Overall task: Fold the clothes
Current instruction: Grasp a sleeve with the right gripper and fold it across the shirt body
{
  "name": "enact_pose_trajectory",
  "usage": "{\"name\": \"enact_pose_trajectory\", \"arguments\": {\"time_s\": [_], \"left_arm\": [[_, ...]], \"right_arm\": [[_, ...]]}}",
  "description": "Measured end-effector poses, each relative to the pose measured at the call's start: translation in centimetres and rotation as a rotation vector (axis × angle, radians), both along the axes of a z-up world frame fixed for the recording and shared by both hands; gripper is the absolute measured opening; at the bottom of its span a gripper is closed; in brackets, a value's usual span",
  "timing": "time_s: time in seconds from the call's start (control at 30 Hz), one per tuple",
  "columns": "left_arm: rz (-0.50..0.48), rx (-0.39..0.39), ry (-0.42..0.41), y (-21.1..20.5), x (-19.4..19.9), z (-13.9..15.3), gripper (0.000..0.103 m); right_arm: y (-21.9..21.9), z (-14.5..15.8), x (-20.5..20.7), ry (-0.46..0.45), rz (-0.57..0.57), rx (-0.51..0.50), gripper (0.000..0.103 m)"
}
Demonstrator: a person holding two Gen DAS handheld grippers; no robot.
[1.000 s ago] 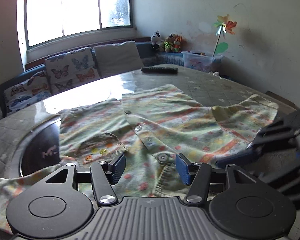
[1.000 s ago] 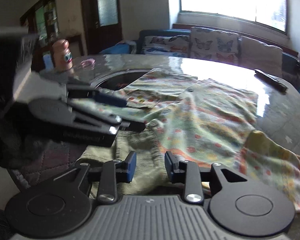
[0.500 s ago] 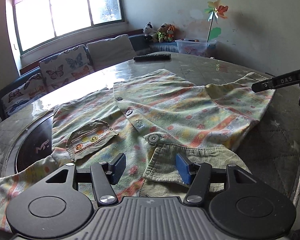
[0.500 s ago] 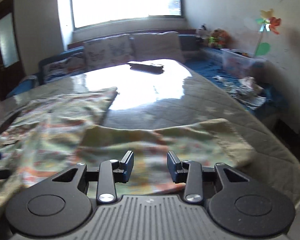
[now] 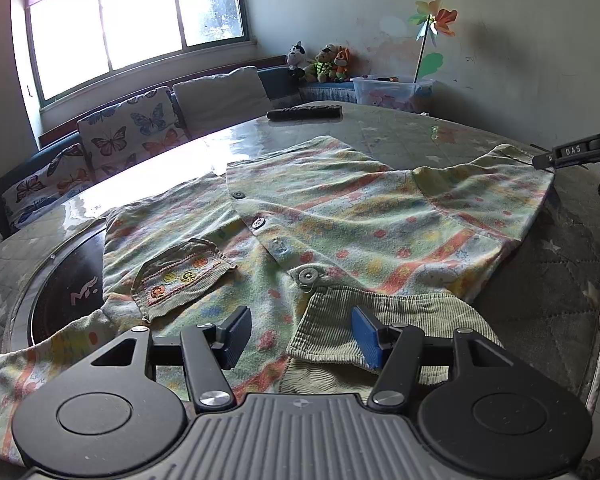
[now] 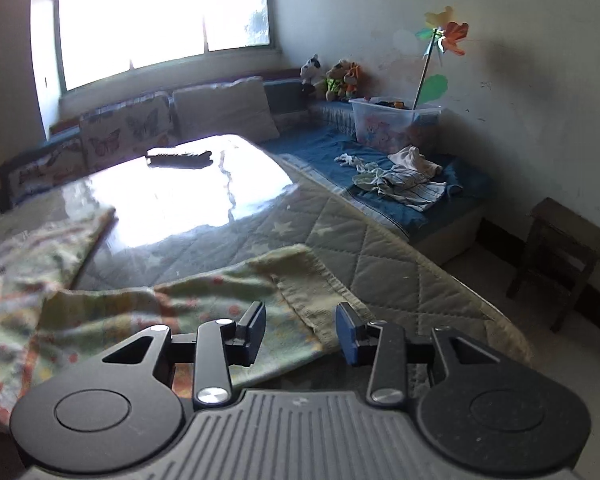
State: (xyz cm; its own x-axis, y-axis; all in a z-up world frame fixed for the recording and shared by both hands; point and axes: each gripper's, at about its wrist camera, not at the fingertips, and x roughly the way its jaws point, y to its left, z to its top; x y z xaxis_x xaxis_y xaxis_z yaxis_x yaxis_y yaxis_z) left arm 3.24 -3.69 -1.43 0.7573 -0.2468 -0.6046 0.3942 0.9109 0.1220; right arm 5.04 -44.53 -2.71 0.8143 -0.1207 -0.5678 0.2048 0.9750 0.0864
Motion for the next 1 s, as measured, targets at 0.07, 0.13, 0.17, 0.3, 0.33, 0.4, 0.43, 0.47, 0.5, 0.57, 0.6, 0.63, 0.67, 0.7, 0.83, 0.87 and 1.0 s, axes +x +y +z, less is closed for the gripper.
{"name": "enact_pose_trajectory", "arguments": {"time_s": [0.07, 0.13, 0.17, 0.3, 0.33, 0.4, 0.43, 0.47, 0.5, 0.57, 0.6, 0.63, 0.67, 0.7, 0.83, 0.87, 1.0], "left_arm": [[0.0, 0.001, 0.0, 0.0, 0.0, 0.0, 0.06], [0.001, 0.001, -0.001, 0.0, 0.0, 0.0, 0.061], [0.001, 0.001, -0.001, 0.0, 0.0, 0.0, 0.061], [0.002, 0.001, -0.001, 0.0, 0.0, 0.0, 0.061], [0.003, 0.001, -0.001, 0.0, 0.0, 0.0, 0.061], [0.003, 0.002, -0.001, 0.0, 0.0, 0.1, 0.061], [0.004, 0.002, -0.002, 0.0, 0.0, 0.1, 0.061], [0.006, 0.002, -0.003, 0.0, 0.0, 0.1, 0.062], [0.007, 0.002, -0.005, 0.0, -0.1, 0.2, 0.062], [0.011, 0.0, -0.011, 0.2, -0.2, 0.3, 0.062], [0.014, -0.002, -0.015, 0.3, -0.3, 0.5, 0.062], [0.019, -0.005, -0.021, 0.5, -0.3, 0.6, 0.062], [0.026, -0.009, -0.027, 0.7, -0.4, 0.8, 0.063], [0.033, -0.013, -0.032, 0.9, -0.4, 0.9, 0.063], [0.064, -0.027, -0.048, 1.9, -0.5, 1.3, 0.064], [0.072, -0.03, -0.052, 2.1, -0.6, 1.4, 0.064], [0.098, -0.042, -0.061, 3.1, -1.1, 1.5, 0.064]], "right_arm": [[-0.4, -0.1, 0.3, 0.018, -0.048, -0.007, 0.04], [-0.9, -0.4, 0.6, 0.042, -0.09, -0.013, 0.04], [-1.1, -0.7, 0.7, 0.047, -0.096, 0.002, 0.04], [-1.0, -0.9, 0.6, 0.05, -0.097, 0.002, 0.039], [-0.8, -0.9, 0.6, 0.05, -0.097, -0.006, 0.036], [-0.7, -0.8, 0.7, 0.045, -0.087, 0.005, 0.022], [-0.7, -0.7, 0.7, 0.041, -0.083, 0.017, 0.014], [-0.6, -0.5, 0.7, 0.034, -0.081, 0.018, 0.012], [-0.4, -0.3, 0.6, 0.026, -0.08, 0.019, 0.009], [0.1, 0.7, 0.3, -0.005, -0.069, 0.013, 0.007], [0.2, 0.9, 0.2, -0.012, -0.065, 0.015, 0.007], [0.8, 2.0, -0.2, -0.044, -0.046, 0.018, 0.007], [1.3, 2.9, -0.5, -0.069, -0.026, 0.02, 0.007], [1.9, 3.8, -0.7, -0.093, -0.002, 0.025, 0.006], [4.8, 7.9, -1.3, -0.191, 0.133, 0.06, 0.006], [5.8, 8.8, -1.5, -0.214, 0.172, 0.066, 0.006], [10.3, 11.4, -1.6, -0.272, 0.345, 0.087, 0.006]]}}
